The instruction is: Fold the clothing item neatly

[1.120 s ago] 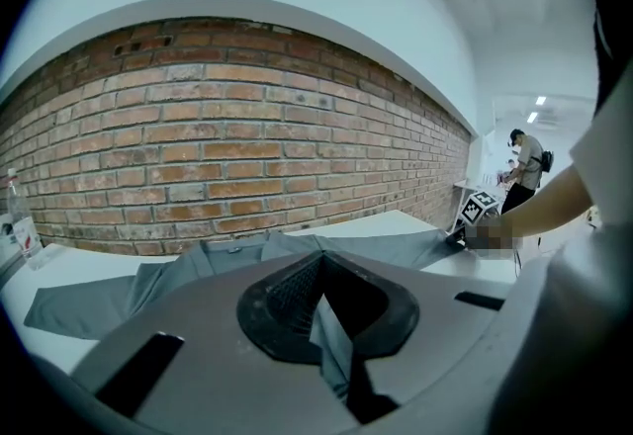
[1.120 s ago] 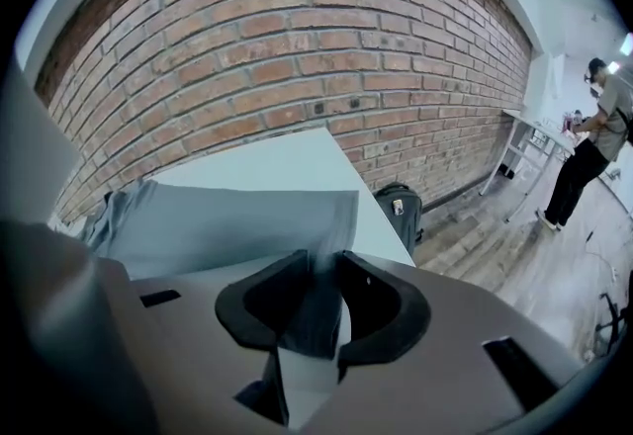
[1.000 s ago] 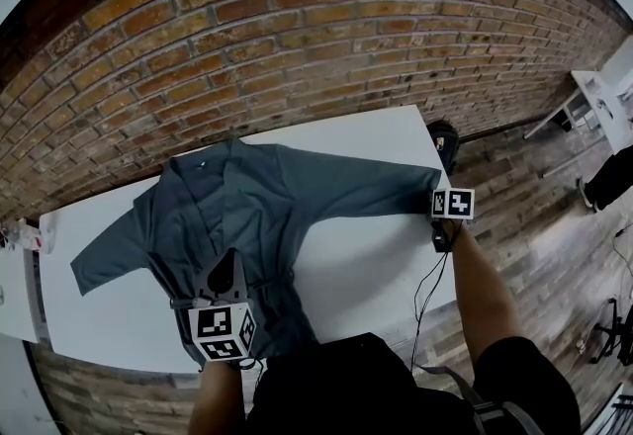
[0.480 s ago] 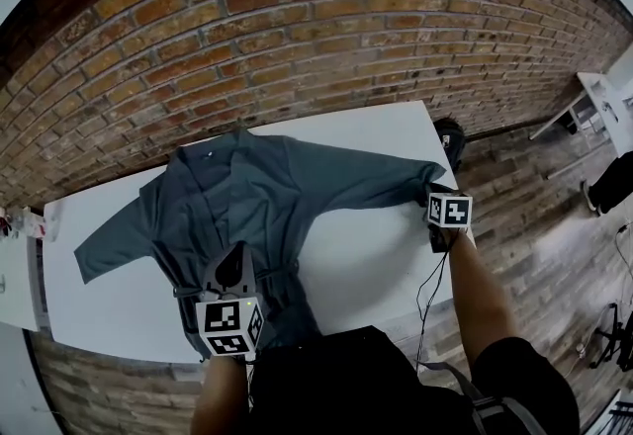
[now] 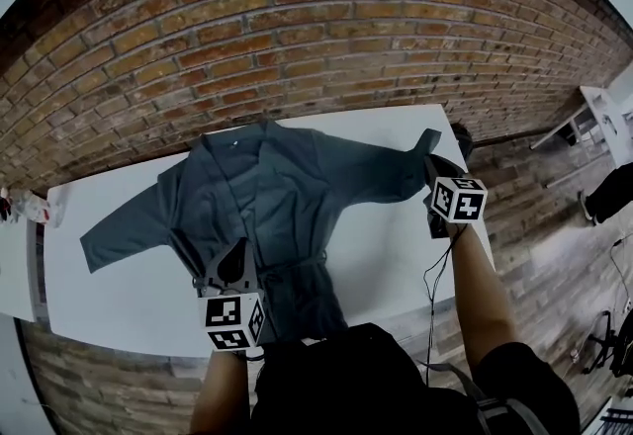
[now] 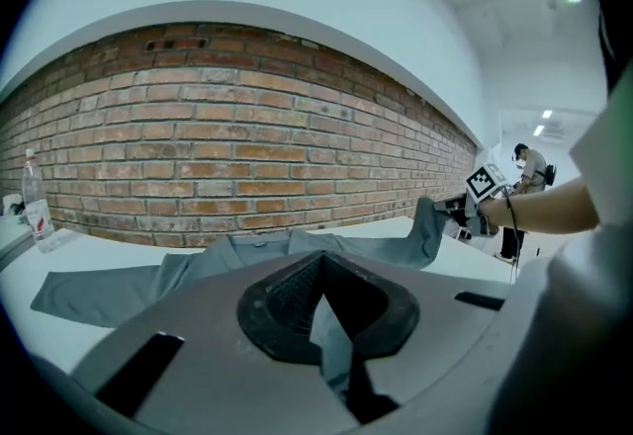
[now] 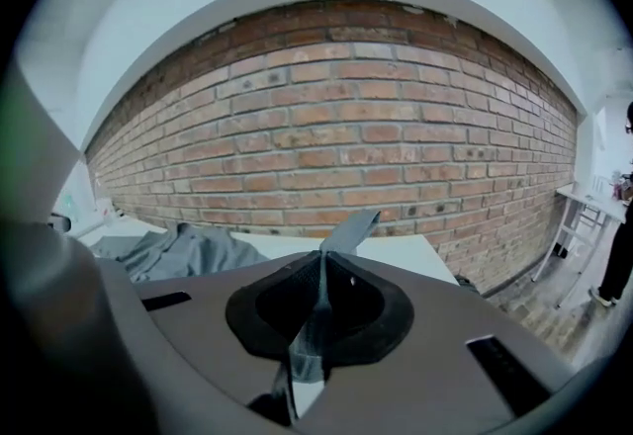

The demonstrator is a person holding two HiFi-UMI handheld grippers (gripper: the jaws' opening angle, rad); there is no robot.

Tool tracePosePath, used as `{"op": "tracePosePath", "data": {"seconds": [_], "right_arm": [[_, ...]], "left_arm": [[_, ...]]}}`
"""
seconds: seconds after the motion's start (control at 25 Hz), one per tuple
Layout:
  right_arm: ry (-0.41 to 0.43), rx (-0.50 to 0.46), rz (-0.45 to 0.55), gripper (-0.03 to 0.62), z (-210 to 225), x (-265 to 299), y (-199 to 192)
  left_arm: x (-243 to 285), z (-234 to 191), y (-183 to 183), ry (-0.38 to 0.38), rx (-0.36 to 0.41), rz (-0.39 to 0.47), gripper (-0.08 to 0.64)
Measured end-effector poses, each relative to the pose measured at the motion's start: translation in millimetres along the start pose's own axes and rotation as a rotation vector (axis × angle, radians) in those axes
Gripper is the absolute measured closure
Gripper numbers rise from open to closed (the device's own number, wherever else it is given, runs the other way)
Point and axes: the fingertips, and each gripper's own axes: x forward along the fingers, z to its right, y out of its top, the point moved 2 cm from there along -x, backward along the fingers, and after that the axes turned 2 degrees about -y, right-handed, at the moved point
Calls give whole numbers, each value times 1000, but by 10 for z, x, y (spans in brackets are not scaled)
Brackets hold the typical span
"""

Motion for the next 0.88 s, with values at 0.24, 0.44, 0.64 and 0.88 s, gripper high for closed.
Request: {"op": "tracePosePath", "data": {"seconds": [0.24, 0.44, 0.64, 0.88], "right_arm": [[132, 3, 67, 571, -1011, 2, 502], [232, -6, 55, 569, -1886, 154, 623], [310, -26, -16, 569, -2767, 410, 372], [372, -37, -108, 569, -3659, 673, -75]], "left_arm": [[-232, -446, -44, 17, -24, 16, 561], [-483, -888, -130, 65, -62, 21, 561], [-735, -1322, -265, 103, -92, 10, 561], [-972, -1787, -433, 144, -86, -21, 561]]}}
